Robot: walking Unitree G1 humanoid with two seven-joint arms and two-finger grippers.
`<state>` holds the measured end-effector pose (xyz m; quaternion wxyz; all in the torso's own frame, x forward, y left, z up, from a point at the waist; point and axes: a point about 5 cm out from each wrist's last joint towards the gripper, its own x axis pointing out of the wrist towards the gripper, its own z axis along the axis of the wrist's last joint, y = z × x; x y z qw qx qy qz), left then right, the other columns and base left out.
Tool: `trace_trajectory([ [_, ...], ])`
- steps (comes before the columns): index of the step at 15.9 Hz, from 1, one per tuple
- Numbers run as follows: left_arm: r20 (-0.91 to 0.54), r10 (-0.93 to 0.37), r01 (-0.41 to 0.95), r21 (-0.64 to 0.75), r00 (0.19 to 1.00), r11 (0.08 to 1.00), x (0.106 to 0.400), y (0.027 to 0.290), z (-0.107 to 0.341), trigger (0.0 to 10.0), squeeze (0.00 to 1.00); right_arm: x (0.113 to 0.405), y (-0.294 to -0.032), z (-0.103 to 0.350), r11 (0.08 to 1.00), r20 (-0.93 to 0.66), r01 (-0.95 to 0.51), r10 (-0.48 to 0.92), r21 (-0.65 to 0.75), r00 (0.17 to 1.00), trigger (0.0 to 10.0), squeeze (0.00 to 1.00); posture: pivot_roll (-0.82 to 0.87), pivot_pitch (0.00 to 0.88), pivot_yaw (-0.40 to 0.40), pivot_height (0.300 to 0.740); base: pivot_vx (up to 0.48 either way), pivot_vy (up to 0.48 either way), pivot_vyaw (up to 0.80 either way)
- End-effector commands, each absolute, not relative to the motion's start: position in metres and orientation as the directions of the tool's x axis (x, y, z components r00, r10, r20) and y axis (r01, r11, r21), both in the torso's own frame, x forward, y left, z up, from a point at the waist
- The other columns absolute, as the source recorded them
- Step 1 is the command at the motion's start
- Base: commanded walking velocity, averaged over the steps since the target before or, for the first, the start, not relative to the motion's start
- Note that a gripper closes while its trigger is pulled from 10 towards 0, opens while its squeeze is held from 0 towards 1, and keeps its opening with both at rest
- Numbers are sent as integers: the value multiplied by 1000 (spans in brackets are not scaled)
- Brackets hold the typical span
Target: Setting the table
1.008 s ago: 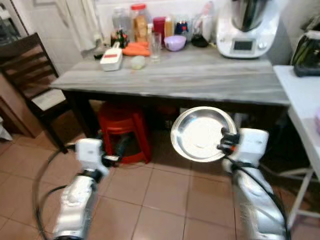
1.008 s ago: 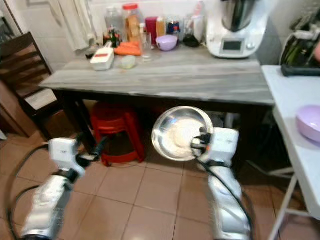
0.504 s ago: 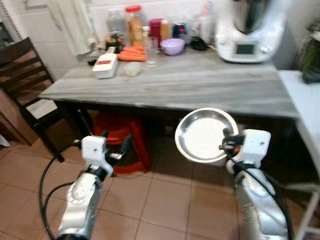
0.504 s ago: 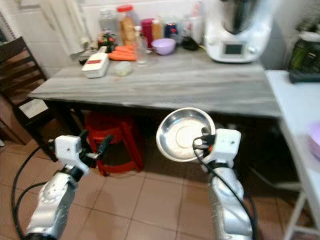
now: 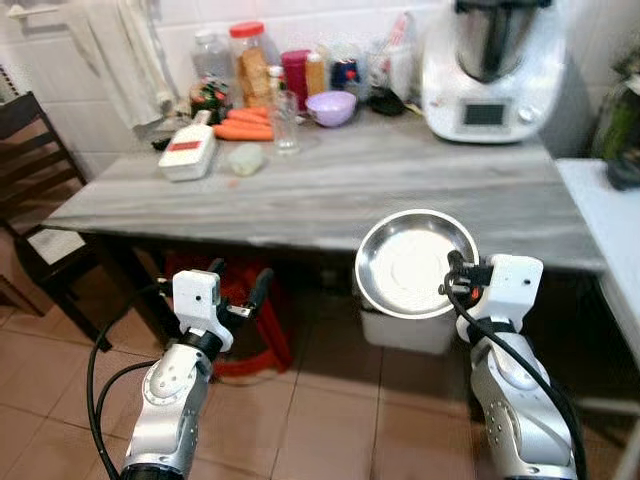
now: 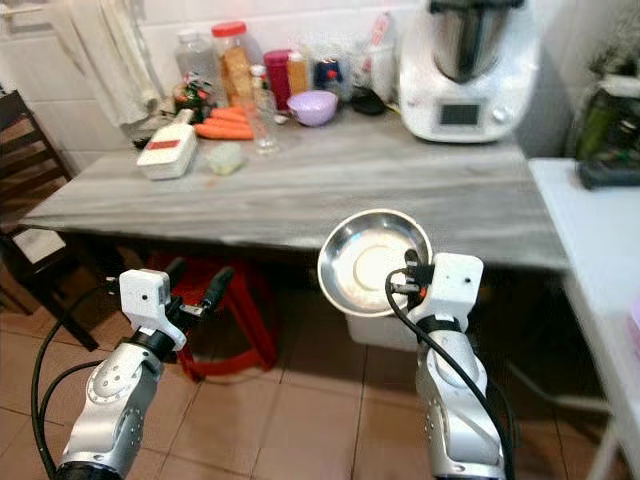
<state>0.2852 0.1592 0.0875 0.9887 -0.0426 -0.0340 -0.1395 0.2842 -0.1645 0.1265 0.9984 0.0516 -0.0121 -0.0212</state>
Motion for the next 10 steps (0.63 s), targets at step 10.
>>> trace_trajectory([
  [10,75,-266,271,-70,961,960,288,163,88,10000,0,288,-162,135,989,69,74,-83,125,994,10000,0,-17,0,103,740,396,0,0],
])
